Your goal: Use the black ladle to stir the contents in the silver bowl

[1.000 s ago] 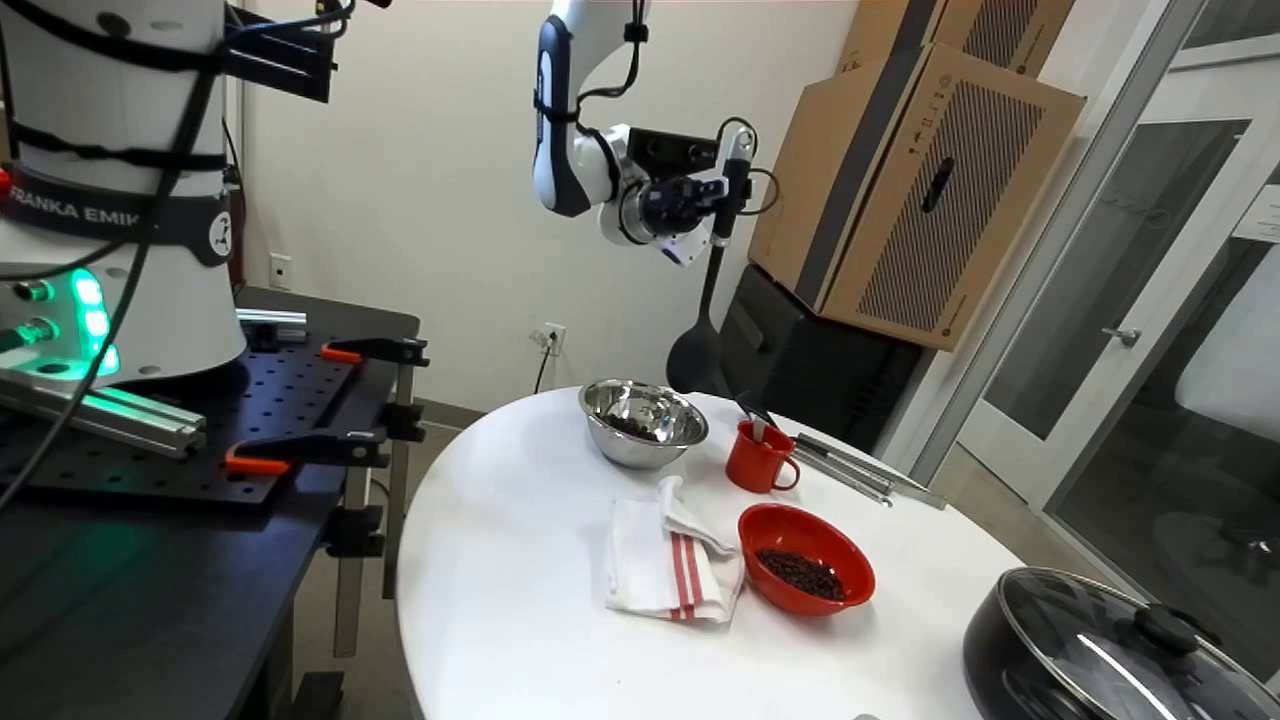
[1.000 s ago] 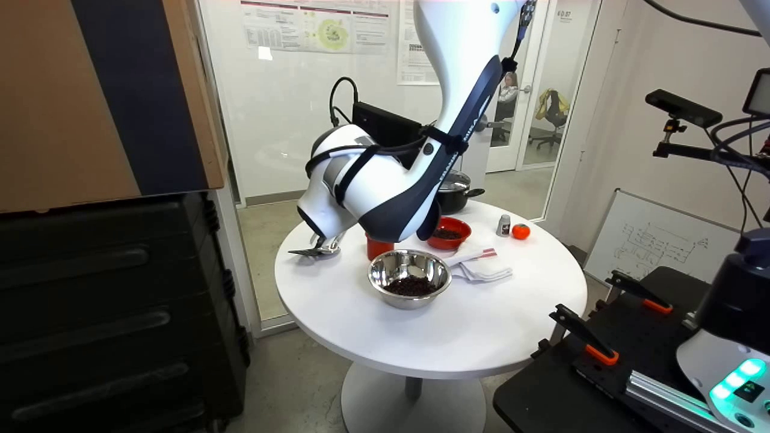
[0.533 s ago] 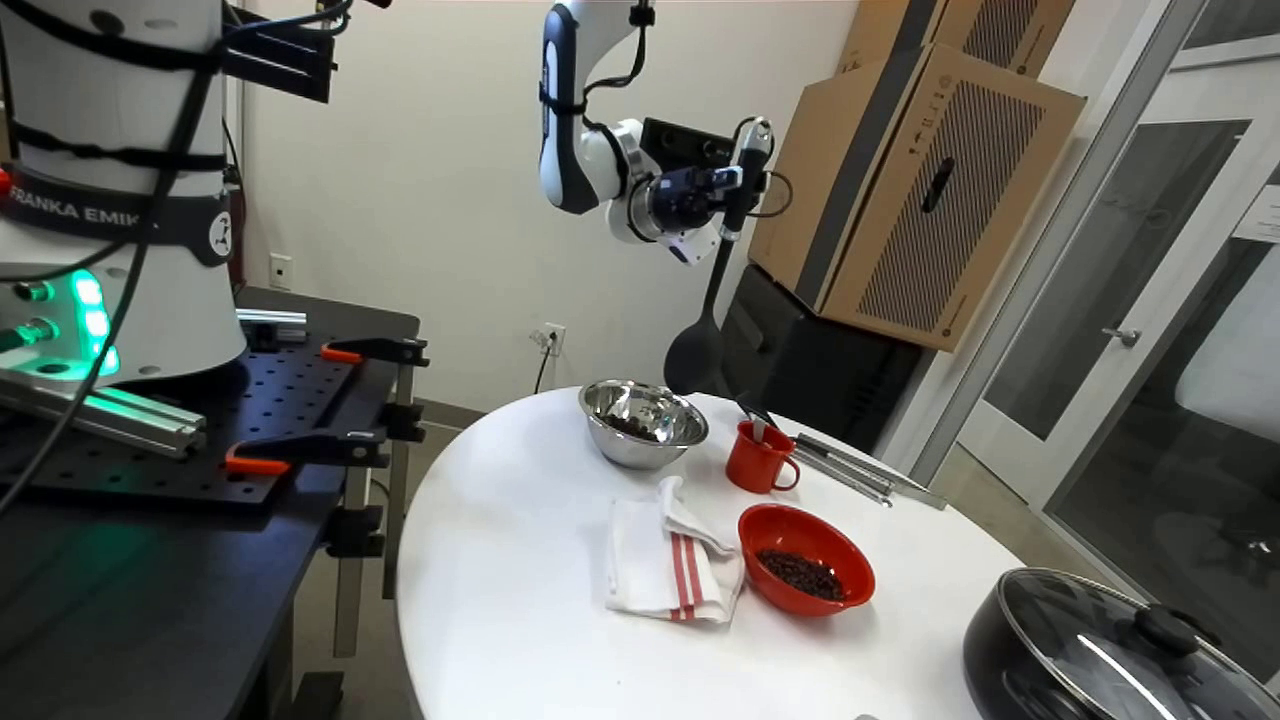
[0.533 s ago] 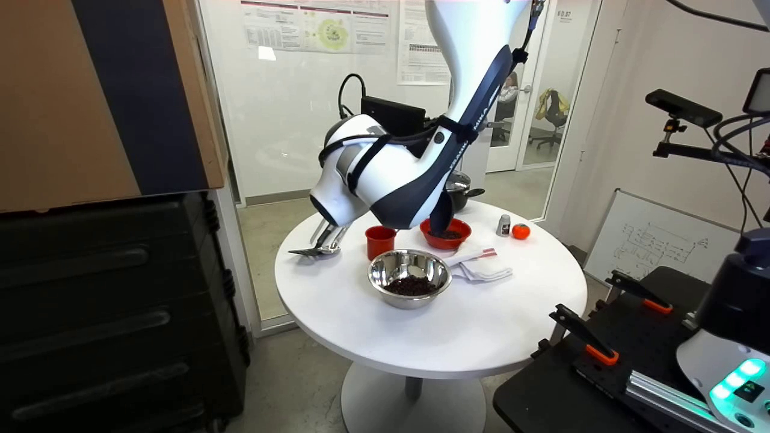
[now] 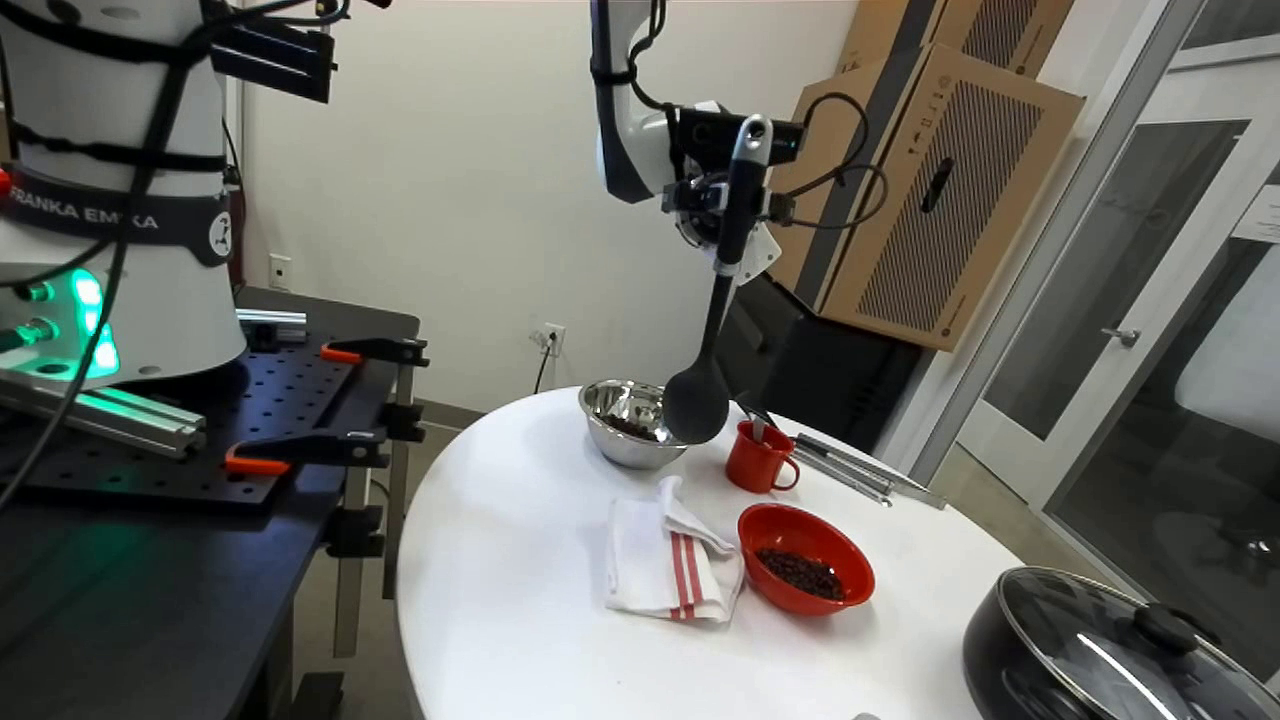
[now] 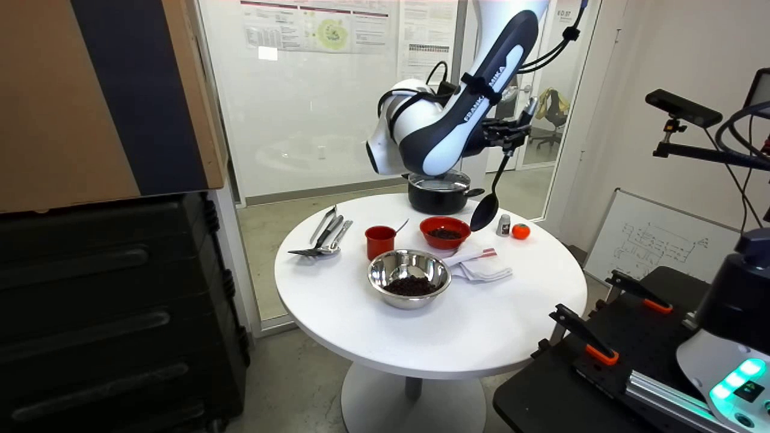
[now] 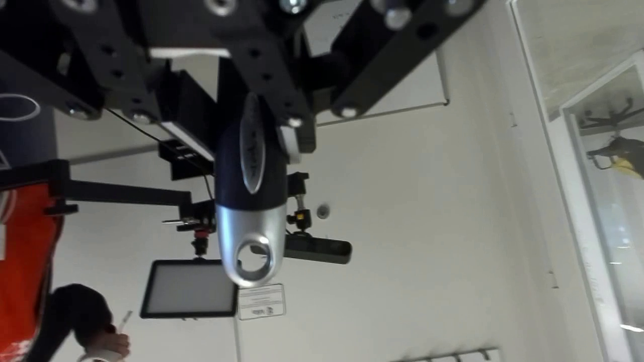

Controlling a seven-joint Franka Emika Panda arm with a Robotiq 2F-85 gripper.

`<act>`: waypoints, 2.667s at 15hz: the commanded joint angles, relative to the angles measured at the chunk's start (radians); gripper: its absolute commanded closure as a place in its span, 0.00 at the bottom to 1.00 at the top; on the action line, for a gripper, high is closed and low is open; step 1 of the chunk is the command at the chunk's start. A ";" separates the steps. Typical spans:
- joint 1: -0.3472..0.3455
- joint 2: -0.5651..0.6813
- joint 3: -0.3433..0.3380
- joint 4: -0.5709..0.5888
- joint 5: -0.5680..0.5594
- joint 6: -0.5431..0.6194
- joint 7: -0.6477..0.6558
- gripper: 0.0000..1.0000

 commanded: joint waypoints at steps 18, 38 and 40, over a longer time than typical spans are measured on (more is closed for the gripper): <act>-0.155 -0.211 -0.141 -0.145 0.432 0.269 0.206 0.92; -0.224 -0.144 -0.386 -0.194 0.874 0.895 0.697 0.92; -0.214 -0.114 -0.406 -0.191 0.863 0.943 0.761 0.92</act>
